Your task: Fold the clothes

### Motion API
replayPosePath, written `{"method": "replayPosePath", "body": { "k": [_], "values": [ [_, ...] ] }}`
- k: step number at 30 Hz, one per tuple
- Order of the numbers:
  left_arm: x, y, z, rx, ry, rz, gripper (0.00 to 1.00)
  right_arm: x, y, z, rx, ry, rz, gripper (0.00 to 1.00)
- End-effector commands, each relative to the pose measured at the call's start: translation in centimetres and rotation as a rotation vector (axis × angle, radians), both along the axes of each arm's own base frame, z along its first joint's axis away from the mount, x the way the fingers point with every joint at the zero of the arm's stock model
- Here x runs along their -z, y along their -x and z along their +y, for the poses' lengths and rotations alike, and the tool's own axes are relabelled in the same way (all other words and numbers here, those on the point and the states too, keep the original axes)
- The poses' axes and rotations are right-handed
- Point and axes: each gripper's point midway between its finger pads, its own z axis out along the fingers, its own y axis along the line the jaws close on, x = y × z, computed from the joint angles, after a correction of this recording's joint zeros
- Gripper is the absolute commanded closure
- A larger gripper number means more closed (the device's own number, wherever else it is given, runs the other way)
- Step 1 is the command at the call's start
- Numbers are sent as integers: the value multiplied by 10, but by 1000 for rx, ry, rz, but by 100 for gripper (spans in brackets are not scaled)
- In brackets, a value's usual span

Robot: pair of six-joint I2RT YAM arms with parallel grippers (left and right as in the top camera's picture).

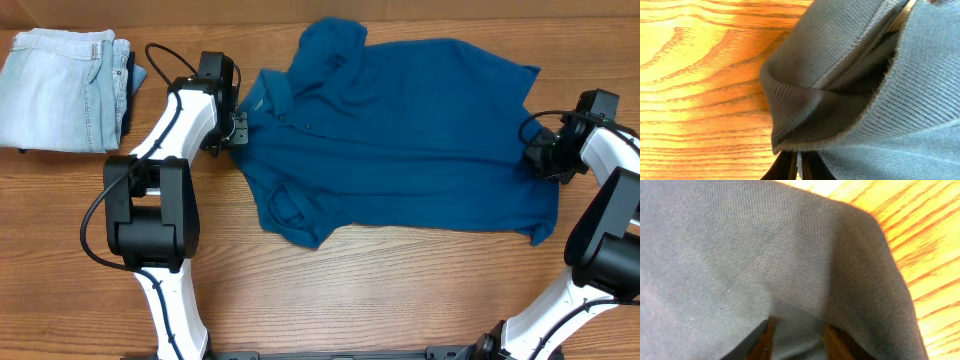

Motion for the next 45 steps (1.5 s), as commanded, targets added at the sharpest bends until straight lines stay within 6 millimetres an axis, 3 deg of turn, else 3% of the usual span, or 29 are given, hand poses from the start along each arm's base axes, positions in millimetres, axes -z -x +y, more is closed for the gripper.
{"method": "replayPosePath", "body": {
  "k": [1, 7, 11, 16, 20, 24, 28, 32, 38, 45],
  "values": [
    [-26, -17, -16, 48, 73, -69, 91, 5, 2, 0, -25, -18, 24, 53],
    [-100, -43, -42, 96, 155, -257, 86, -56, -19, 10, -53, -54, -124, 45],
    [-114, -51, -75, 163, 234, -322, 85, -75, -31, 32, -63, -157, -205, 49],
    [-95, -53, -120, 255, 247, -320, 86, -68, -40, 59, -123, -178, -200, 70],
    [-57, -47, -143, 296, 208, -259, 90, -68, -53, 85, -189, -170, -219, 87],
    [-26, -40, -153, 312, 203, -197, 91, -61, -60, 104, -237, -152, -215, 88],
    [-3, -36, -155, 314, 197, -152, 91, -40, -61, 122, -272, -157, -171, 88],
    [5, -37, -156, 316, 196, -150, 91, -14, -60, 133, -289, -174, -126, 91],
    [2, -53, -161, 320, 208, -219, 90, 2, -65, 126, -280, -139, -117, 91],
    [17, -64, -157, 280, 177, -245, 90, 31, -74, 119, -269, -109, -115, 90]
  ]
}}
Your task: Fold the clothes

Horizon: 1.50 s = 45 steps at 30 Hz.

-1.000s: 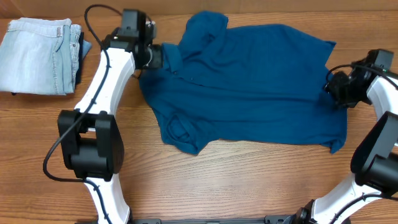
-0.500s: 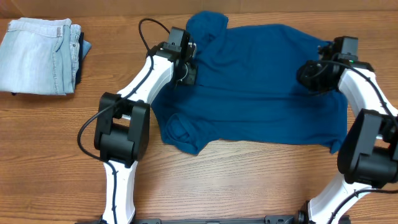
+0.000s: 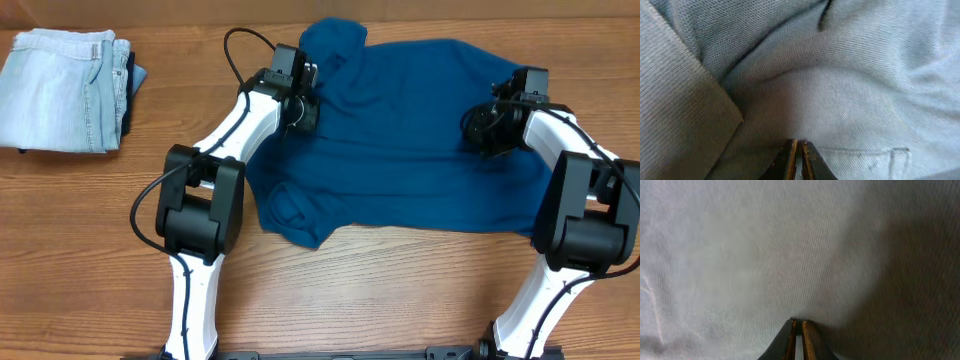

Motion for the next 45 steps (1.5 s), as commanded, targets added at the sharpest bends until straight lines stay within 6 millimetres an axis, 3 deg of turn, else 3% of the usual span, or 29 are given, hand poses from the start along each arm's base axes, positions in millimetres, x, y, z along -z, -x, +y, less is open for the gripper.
{"method": "replayPosePath", "body": {
  "k": [1, 6, 11, 17, 20, 23, 25, 27, 32, 38, 39, 45],
  "values": [
    [21, -7, 8, -35, -46, -3, 90, 33, -3, -9, 20, 43, 37, 90],
    [16, -24, 16, -93, -37, -59, 89, 44, -20, -24, 48, 92, -25, 90],
    [7, -45, 33, -194, 18, -107, 89, 31, -44, -45, 87, 136, -135, 90],
    [-6, -65, 67, -299, 75, -134, 90, 15, -53, -66, 106, 144, -153, 91],
    [-17, -74, 75, -306, 104, -149, 90, 3, -56, -66, 52, 121, -160, 91],
    [-37, -84, 76, -301, 126, -178, 90, -13, -58, -64, 21, 100, -153, 80],
    [-56, -88, 69, -256, 145, -188, 91, -31, -59, -58, -12, 78, -153, 56],
    [-73, -85, 59, -209, 157, -167, 90, -51, -58, -53, -24, 48, -155, 44],
    [-104, -61, 43, -143, 112, -82, 82, -102, -50, -38, -49, -20, -165, 35],
    [-147, -27, 37, -119, 17, -21, 79, -133, -14, -27, -44, -56, -87, 34],
    [-166, -15, 39, -123, -40, -33, 80, -145, -2, -24, -49, -58, -71, 34],
    [-238, 29, 41, -118, -190, -130, 80, -199, 29, -15, -74, -34, -114, 34]
  ]
}}
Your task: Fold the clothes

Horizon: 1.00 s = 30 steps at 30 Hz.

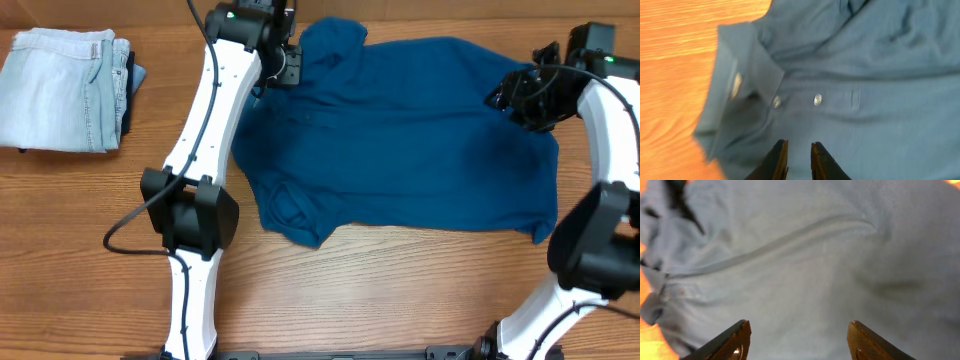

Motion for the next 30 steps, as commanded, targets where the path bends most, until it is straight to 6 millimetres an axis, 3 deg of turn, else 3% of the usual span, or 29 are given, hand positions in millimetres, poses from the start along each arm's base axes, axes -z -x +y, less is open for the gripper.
{"method": "replayPosePath", "body": {
  "k": [1, 6, 10, 17, 20, 22, 30],
  "values": [
    [-98, 29, 5, 11, -110, -201, 80, -68, 10, 5, -22, 35, -143, 34],
    [-144, 81, 7, 24, -90, -217, 78, -104, 40, 13, -12, 37, -165, 33],
    [-159, 127, 36, -48, -138, -152, 78, -125, 73, 22, 1, 25, -141, 33],
    [-174, 157, 44, -62, -111, -162, 74, -130, 110, 33, 0, 5, -58, 33],
    [-159, 166, 26, -5, -32, -77, 67, -130, 111, 33, 4, 3, -54, 32],
    [-140, 172, 18, 19, -9, 2, 69, -131, 108, 32, 3, 7, -69, 32],
    [-50, 193, 51, -115, -253, 245, 68, -131, 107, 32, 2, 9, -72, 31]
  ]
}}
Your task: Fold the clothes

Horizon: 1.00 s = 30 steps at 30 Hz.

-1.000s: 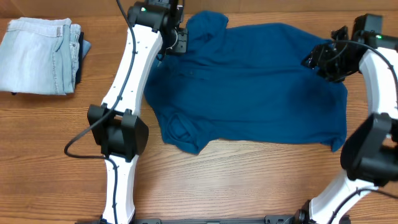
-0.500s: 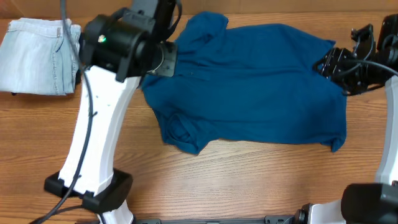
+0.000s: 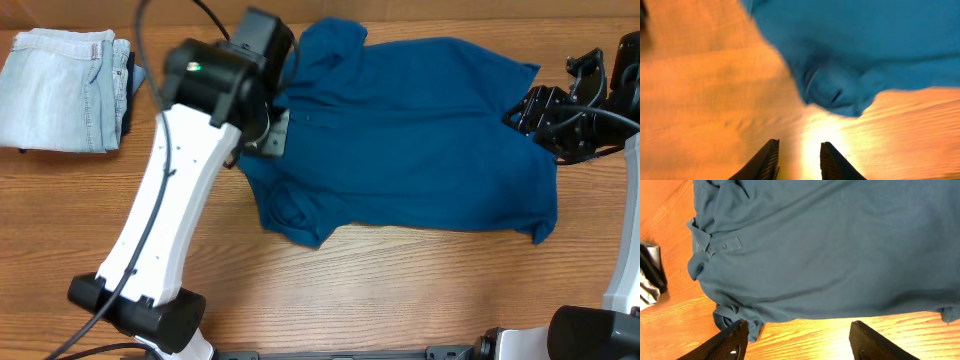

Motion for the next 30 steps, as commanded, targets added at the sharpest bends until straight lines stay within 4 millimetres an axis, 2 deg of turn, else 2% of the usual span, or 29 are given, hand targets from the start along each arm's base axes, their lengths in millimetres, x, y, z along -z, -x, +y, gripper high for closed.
{"method": "replayPosePath", "body": {
  "k": [1, 4, 9, 12, 14, 19, 27, 30],
  "values": [
    [39, 12, 12, -93, -88, 83, 68, -12, 0, 2, -4, 5, -37, 31],
    [69, 13, -1, -77, -26, 117, 66, -12, 1, 2, -6, 6, -38, 30],
    [133, 17, -18, 16, 58, 167, 60, -12, 0, 2, -6, 6, -39, 30],
    [171, 24, -15, -3, 91, 194, 59, -12, 0, 2, -7, 6, -38, 30],
    [187, 25, -13, -36, 145, 205, 59, -12, 1, 2, -9, 7, -38, 30],
    [197, 15, -5, -51, 174, 174, 58, -12, -1, 2, -9, 8, -43, 30],
    [203, 5, -7, -17, 173, 120, 58, -12, 0, 2, -9, 8, -43, 30],
    [209, 9, -5, -26, 170, 132, 62, -12, 0, 2, -9, 8, -43, 30]
  ]
}}
